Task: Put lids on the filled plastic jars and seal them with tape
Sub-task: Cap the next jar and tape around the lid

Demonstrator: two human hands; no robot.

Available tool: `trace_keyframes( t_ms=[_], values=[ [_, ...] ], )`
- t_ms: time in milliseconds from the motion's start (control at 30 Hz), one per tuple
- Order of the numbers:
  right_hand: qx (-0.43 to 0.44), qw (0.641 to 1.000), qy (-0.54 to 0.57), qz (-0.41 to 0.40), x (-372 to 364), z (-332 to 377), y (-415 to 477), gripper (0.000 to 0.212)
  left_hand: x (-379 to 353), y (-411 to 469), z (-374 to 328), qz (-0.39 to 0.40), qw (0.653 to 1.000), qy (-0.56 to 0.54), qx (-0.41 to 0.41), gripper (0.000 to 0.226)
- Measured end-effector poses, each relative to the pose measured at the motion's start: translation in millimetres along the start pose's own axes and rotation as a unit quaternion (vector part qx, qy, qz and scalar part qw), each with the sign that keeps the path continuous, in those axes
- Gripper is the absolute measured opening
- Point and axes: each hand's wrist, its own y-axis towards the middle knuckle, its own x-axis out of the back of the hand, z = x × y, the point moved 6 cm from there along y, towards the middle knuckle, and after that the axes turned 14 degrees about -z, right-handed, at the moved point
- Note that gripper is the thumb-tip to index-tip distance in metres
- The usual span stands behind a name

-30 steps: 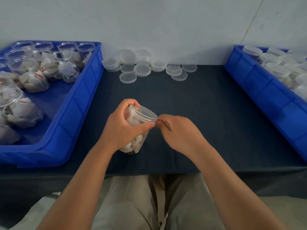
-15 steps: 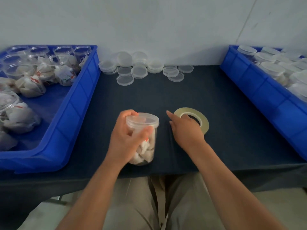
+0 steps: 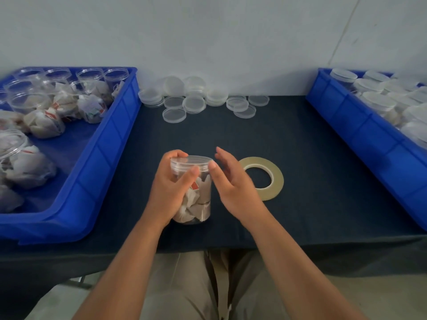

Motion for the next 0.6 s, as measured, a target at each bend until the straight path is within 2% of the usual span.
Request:
trace_keyframes(
  t_ms=[100,200,267,367,433,500,567,600],
  values=[
    [-0.072,0.985,0.150,0.042,-24.8,-1.8,-5.4,0.070,0.1,-1.2,-0.2,0.011,1.000,-0.009,-0.014,0.050],
    [-0.097,0.961,0.256,0.036,-35.0,-11.2,-10.2,0.062,0.6,-2.0,0.4,0.011,1.000,-0.001,-0.023,0.049],
    [-0.119,0.945,0.303,0.034,-37.4,-15.0,-11.9,0.059,-0.6,-2.0,0.7,0.017,0.999,0.003,-0.030,0.047],
    [-0.146,0.928,0.342,0.033,-37.4,-16.9,-11.9,0.043,0.4,-1.5,2.0,0.016,0.999,0.007,-0.047,0.043],
    [-0.149,0.935,0.320,0.018,-32.8,-16.6,-10.9,0.036,1.0,-1.7,3.0,0.023,0.998,0.015,-0.050,0.045],
    [-0.120,0.964,0.238,-0.008,-21.7,-11.4,-8.3,0.035,1.6,-1.6,4.5,0.025,0.999,0.023,-0.042,0.048],
    [-0.057,0.990,0.123,-0.024,-7.7,2.3,-4.7,0.042,1.0,-3.1,3.5,0.025,0.999,0.029,-0.036,0.051],
    [-0.021,0.998,0.064,-0.014,-3.2,11.2,-3.9,0.052,-0.4,-5.6,1.6,0.024,0.998,0.031,-0.040,0.052]
  ],
)
